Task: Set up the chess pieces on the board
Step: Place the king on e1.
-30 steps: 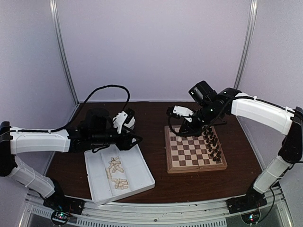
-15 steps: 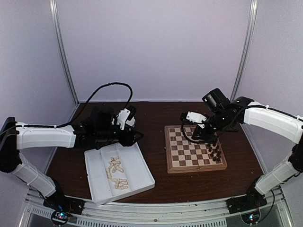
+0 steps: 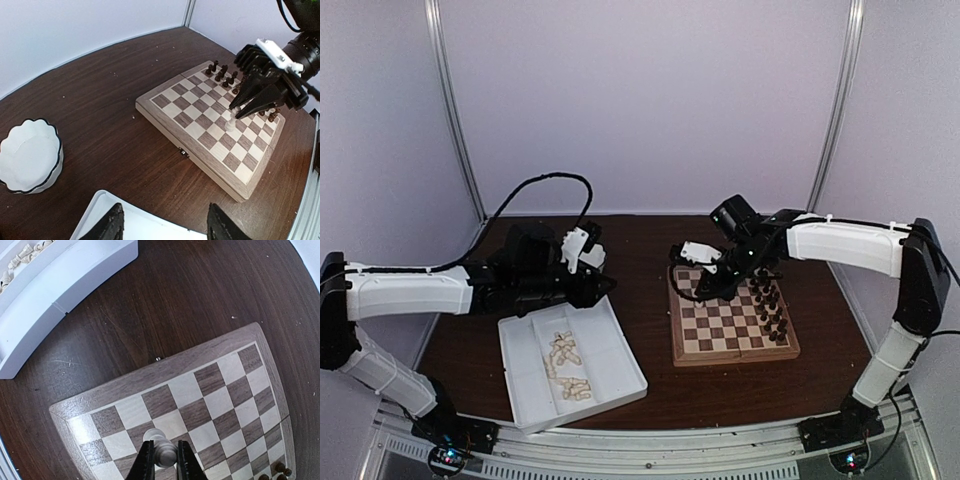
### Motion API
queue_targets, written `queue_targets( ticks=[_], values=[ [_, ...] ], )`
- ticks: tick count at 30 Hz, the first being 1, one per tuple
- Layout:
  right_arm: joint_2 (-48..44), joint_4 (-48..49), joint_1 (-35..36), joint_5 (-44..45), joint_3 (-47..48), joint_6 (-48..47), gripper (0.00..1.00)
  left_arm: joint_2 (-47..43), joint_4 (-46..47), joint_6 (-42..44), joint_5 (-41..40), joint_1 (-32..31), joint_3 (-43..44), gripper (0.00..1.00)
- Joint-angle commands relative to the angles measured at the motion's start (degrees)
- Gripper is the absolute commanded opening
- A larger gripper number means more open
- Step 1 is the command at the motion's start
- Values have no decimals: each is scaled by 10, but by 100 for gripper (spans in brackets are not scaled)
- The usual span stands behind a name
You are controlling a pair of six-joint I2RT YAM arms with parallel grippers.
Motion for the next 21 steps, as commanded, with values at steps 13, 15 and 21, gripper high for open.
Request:
queue_targets(
  ticks=[13,15,21],
  values=[
    [71,77,27,11,18,-23,0,-32,-10,2,-29,10,-17,56],
    [78,77,27,17,18,-25,0,-32,-11,2,-30,10,-17,56],
    [82,81,25,22,13,-26,0,-33,-11,2,-31,10,-16,56]
  ],
)
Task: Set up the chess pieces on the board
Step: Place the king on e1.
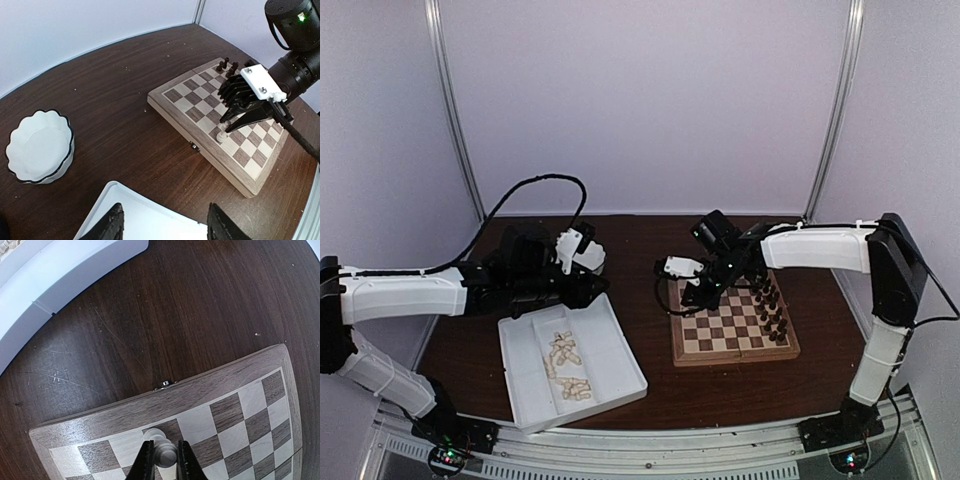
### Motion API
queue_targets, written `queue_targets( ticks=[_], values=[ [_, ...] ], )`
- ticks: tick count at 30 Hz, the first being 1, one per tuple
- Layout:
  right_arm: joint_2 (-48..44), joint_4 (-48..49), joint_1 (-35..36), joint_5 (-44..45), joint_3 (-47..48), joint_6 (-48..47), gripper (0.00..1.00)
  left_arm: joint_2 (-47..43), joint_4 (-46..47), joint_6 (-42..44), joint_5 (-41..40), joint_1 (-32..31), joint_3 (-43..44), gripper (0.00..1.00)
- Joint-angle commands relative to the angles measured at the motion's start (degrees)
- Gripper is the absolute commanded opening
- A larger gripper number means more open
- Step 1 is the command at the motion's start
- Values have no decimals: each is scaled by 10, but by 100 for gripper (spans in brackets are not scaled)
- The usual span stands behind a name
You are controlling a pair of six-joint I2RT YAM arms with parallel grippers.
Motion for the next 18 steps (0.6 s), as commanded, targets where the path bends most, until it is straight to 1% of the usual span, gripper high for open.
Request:
queue_targets(
  ticks=[1,18],
  values=[
    [2,15,2,15,6,-4,0,-10,10,2,-6,4,-4,56],
    [6,16,1,27,-3,-3,2,-20,10,-6,-6,4,-13,56]
  ],
)
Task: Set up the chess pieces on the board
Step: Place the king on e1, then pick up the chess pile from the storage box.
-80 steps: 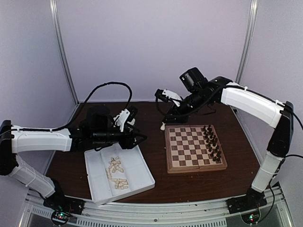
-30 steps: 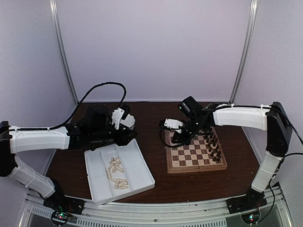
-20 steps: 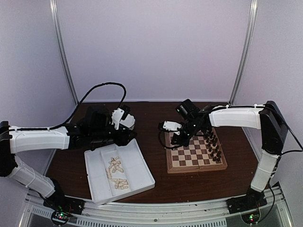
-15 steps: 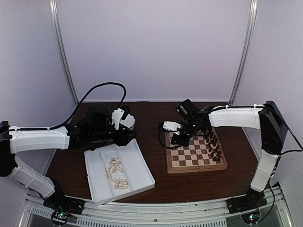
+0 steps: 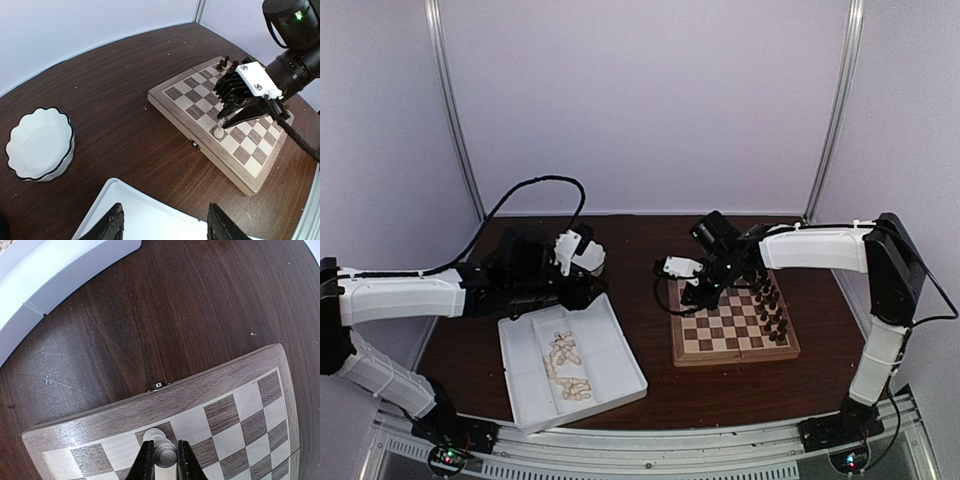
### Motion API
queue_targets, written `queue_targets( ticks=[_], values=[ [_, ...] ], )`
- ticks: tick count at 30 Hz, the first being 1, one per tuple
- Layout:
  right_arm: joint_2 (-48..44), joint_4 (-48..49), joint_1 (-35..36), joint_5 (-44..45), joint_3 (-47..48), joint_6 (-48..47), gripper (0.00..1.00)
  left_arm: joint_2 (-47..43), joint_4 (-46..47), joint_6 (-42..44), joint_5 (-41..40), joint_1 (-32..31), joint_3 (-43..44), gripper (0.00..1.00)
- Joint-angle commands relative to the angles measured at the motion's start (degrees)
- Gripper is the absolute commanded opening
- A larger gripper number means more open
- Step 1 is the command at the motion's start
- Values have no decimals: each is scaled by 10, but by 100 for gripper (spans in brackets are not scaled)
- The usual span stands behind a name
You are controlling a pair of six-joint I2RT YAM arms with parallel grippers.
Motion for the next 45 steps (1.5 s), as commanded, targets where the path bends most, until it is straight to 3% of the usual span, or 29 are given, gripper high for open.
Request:
queue_targets(
  ticks=[1,11,18,24,29,32,36,39,45],
  values=[
    [-2,5,1,14,-4,-2,2,-14,10,-6,-6,4,-7,56],
    [-8,6,0,14,-16,0,4,-16,13,-10,-3,4,-8,56],
    [-24,1,-1,18,-15,6,25,-19,12,-13,-1,4,-10,56],
    [-67,-18,-1,26,2,28,38,-35,-6,-33,3,5,-9,57],
    [-115,-67,-1,-4,33,38,43,-43,-169,-48,-12,5,32,59],
    [-129,-109,-1,-41,43,28,43,-34,-294,-48,-27,5,59,54],
    [-129,-195,3,-147,74,-3,43,-11,-407,-50,28,5,71,46],
    [-135,-234,22,-183,90,-14,42,13,-462,-73,7,5,78,43],
    [-141,-238,54,-166,85,-18,41,70,-509,-119,-53,5,114,38]
  ],
)
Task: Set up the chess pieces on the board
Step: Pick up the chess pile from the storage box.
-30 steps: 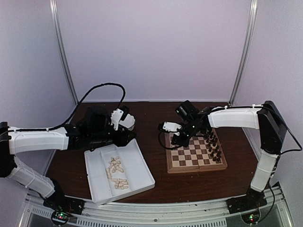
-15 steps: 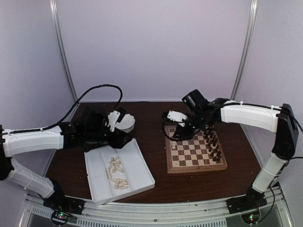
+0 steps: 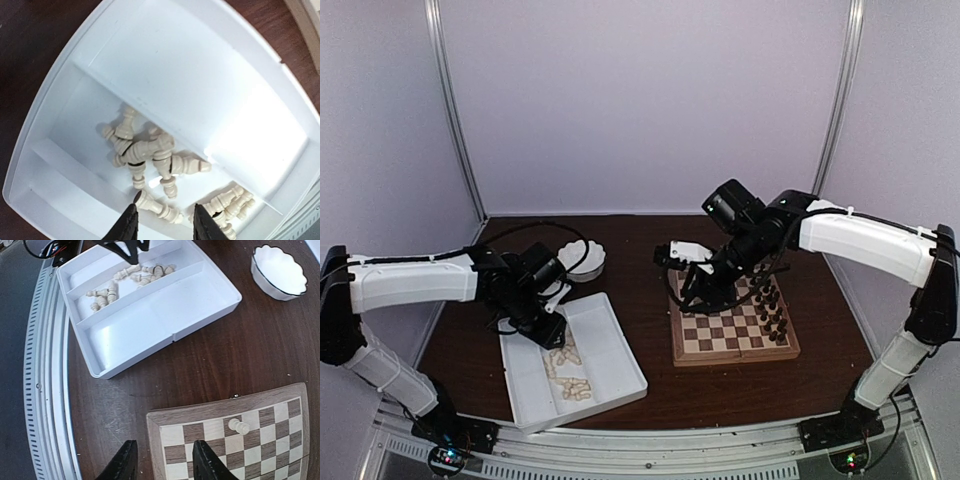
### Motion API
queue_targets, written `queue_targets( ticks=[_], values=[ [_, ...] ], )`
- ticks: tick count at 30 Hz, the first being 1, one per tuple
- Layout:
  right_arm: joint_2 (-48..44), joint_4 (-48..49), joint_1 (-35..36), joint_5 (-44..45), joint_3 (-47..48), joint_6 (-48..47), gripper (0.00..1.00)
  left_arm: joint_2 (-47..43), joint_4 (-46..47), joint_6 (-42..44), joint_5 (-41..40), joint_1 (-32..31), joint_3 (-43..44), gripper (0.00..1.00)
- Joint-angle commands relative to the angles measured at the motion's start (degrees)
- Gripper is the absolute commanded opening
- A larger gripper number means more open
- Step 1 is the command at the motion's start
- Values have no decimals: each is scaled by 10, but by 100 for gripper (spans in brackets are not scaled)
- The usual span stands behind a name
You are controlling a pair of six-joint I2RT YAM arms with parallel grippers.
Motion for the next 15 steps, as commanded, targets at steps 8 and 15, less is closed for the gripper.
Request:
queue_targets(
  ticks=[8,15],
  values=[
    [-30,-13,23,-16,-20,-11,41,91,-37,7,-54,6,74,38],
    [-39,-6,23,-21,-36,-11,41,106,26,136,19,31,62,36]
  ],
)
